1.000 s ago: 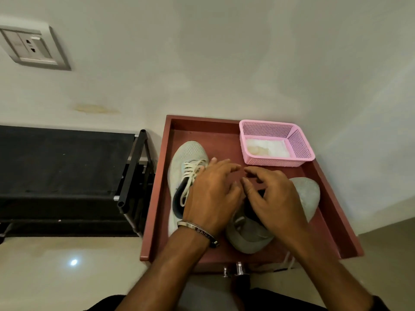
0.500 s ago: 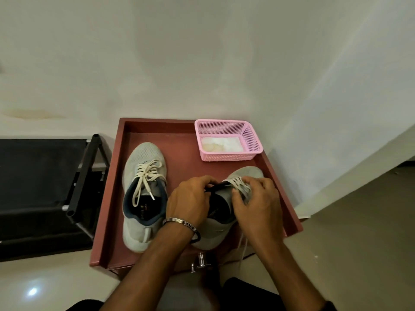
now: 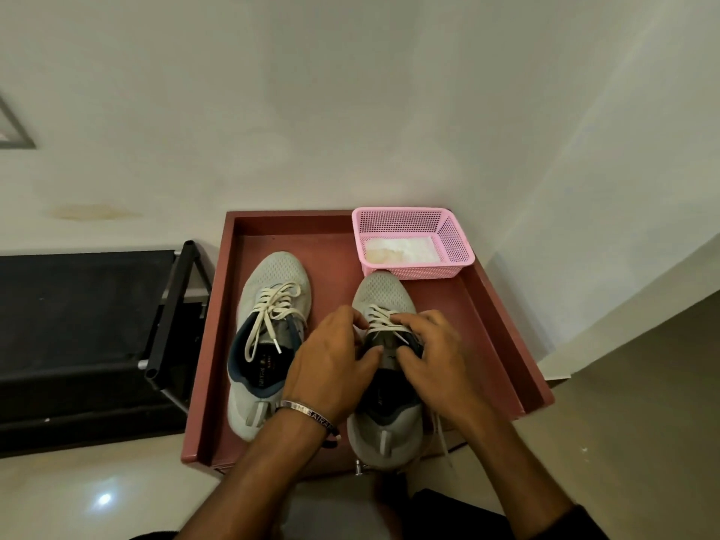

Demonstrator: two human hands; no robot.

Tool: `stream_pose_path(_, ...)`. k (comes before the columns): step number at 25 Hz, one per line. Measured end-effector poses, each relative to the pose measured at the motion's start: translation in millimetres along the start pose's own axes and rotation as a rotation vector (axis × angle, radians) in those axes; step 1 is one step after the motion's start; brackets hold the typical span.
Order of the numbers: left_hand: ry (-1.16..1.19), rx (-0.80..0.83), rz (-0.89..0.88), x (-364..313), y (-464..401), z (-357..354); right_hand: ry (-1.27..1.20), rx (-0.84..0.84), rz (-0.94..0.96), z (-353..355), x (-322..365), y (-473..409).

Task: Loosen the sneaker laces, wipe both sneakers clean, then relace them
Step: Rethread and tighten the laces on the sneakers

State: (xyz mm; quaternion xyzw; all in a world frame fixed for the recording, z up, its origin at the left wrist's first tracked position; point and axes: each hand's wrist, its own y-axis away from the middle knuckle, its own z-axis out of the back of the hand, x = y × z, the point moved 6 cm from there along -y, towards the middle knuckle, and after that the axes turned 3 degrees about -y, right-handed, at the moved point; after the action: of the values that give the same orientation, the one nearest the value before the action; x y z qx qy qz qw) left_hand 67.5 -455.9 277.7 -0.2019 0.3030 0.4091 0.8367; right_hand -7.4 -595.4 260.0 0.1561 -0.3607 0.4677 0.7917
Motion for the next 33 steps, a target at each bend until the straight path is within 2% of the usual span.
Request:
stream_pose_path(7, -0.052, -0.04, 0.042, 7, -1, 11, -0.075, 0.101, 0.161, -19, 11, -8)
stream_pose_path(10, -0.048, -0.057, 0.055, 9, 2, 13, -0.028, 0.076, 0.166, -10, 19, -1)
stream_pose_path(12, -0.025, -0.058, 0.074, 10, 4, 14, 0.062, 0.047, 0.23, -3, 30, 10)
stream_pose_path(14, -0.01, -0.048, 0.08, 11, 4, 15, 0.282, 0.1, 0.314, -4, 37, 20)
stream_pose_path(16, -0.018, -0.047, 0.069, 12, 3, 15, 0.428, 0.133, 0.307, -7, 36, 17)
stream_pose_path(21, 0.005, -0.049, 0.022, 15, 2, 15, 0.125, -0.081, 0.346, 5, 46, 6)
stream_pose_path(27, 0.046, 0.069, -0.066, 10, -1, 9, -0.018, -0.065, 0.23, 6, 35, 4)
stream_pose_path(29, 0.006, 0.103, -0.113, 9, -3, 8, -0.032, -0.011, 0.208, 6, 30, 2)
stream_pose_path(33, -0.122, 0.072, -0.161, 7, -5, 12, -0.064, 0.086, 0.162, 6, 22, -3)
